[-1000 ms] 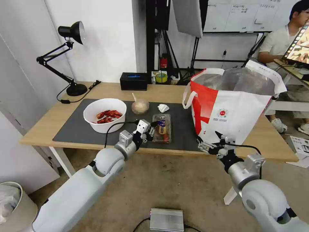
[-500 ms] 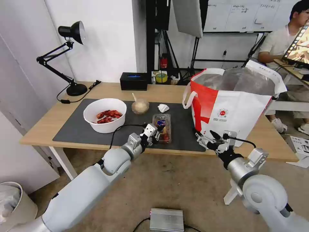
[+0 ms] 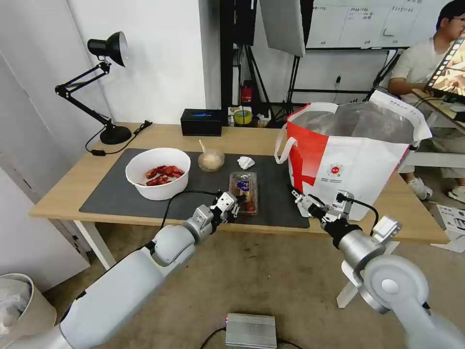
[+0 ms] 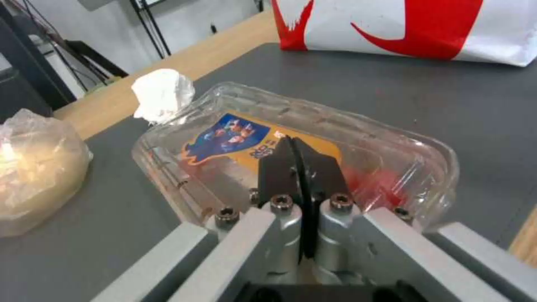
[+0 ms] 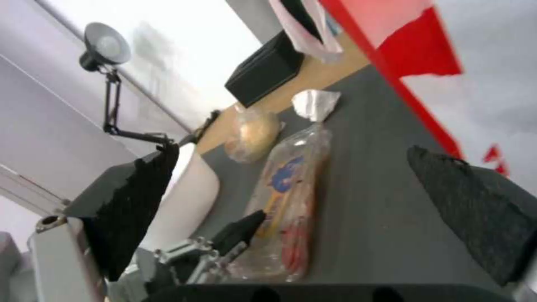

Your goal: Pick up the trash from the table and place it into the takeout bag.

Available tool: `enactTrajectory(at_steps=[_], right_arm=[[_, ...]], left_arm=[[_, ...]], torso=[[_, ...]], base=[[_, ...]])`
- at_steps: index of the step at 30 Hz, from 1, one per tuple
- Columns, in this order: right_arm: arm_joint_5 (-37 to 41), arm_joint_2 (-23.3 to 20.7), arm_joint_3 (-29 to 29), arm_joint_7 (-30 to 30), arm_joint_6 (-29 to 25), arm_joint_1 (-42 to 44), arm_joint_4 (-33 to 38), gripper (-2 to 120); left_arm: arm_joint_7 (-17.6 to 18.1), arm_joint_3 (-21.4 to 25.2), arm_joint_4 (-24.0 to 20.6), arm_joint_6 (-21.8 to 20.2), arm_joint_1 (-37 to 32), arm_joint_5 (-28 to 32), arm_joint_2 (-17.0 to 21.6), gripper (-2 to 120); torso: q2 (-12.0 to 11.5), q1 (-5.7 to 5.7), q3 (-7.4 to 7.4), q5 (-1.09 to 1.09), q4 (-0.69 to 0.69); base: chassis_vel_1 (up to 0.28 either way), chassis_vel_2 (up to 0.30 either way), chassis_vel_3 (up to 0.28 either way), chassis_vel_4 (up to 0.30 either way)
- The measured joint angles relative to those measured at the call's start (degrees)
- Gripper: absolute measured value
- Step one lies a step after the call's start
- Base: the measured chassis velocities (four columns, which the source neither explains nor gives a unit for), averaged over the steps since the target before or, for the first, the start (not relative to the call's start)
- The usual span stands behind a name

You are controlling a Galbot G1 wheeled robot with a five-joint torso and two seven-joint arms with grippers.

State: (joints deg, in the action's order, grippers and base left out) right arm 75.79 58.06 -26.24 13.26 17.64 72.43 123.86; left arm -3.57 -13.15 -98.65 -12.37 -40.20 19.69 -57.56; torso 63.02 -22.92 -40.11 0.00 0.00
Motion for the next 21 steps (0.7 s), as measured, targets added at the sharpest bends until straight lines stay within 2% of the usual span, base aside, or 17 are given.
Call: enactTrajectory(at_steps=[4, 11, 21], right_arm=[[5.4, 1.0, 1.3, 2.0, 0.5, -3.0, -2.2, 100], [9.0, 1.7, 3.2, 5.3, 2.8, -8.4, -6.1, 100], [9.9, 3.3, 4.1, 9.3, 7.7, -13.1, -9.7, 100]], left_arm=[[0.0, -0.3, 0.0, 0.1, 0.1, 0.0, 0.0, 0], [0.2, -1.1, 0.5, 0.3, 0.7, 0.1, -0.7, 0], [0.3, -3.0, 2.3, 0.7, 3.1, 0.3, -1.8, 0]], torso=[[0.0, 0.00, 0.00, 0.00, 0.00], [0.0, 0.00, 0.00, 0.00, 0.00], [0.0, 0.00, 0.00, 0.00, -0.01]], base=[[0.000, 0.000, 0.000, 0.000], [0.000, 0.000, 0.000, 0.000], [0.000, 0.000, 0.000, 0.000]])
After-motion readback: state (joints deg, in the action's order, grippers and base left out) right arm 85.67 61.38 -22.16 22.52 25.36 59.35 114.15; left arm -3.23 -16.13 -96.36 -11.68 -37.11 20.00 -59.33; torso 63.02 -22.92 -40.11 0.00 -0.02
